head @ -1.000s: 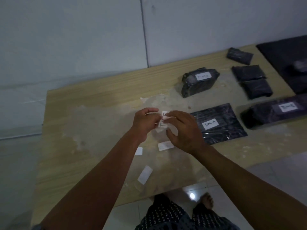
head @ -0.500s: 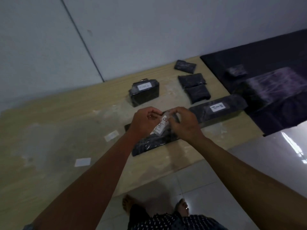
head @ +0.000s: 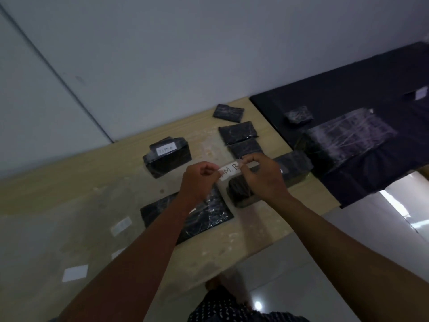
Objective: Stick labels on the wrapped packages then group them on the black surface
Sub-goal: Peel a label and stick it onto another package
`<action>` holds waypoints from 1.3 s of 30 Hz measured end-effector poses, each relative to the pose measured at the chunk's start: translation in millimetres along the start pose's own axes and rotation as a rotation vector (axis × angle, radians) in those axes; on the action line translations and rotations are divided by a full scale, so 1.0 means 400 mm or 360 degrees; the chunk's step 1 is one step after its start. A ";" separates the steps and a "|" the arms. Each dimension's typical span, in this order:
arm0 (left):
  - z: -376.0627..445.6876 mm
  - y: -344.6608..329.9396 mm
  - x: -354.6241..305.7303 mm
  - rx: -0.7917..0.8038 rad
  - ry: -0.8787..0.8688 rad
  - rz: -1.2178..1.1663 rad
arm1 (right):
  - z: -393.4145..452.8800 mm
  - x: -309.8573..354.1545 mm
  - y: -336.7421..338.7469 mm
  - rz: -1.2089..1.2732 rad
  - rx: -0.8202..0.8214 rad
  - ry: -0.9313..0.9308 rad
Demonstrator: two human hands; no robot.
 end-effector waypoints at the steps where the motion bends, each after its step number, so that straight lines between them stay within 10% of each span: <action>1: 0.017 -0.006 -0.002 0.0010 0.0005 -0.0023 | 0.011 -0.008 0.006 -0.0017 -0.0018 -0.0014; 10: 0.131 -0.114 -0.032 0.0127 0.0025 -0.0057 | 0.121 -0.128 0.037 -0.0200 -0.0069 -0.0238; 16: 0.213 -0.189 -0.033 0.0167 -0.0030 0.0217 | 0.242 -0.183 0.039 -0.0063 0.0348 -0.0212; 30: 0.321 -0.321 0.025 -0.0521 0.0418 0.0270 | 0.484 -0.338 -0.043 -0.0228 0.1041 -0.0209; 39: 0.373 -0.349 0.080 -0.0785 0.0577 0.0414 | 0.518 -0.383 -0.108 -0.0236 0.0996 -0.0285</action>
Point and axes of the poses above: each hand's wrist, its own z-axis towards the middle knuckle, its own y-axis out of the back of the hand, x = y × z, the point moved 3 cm from there along z, towards the middle knuckle, and after that the axes turned 13 degrees about -z, right-handed, at the moved point
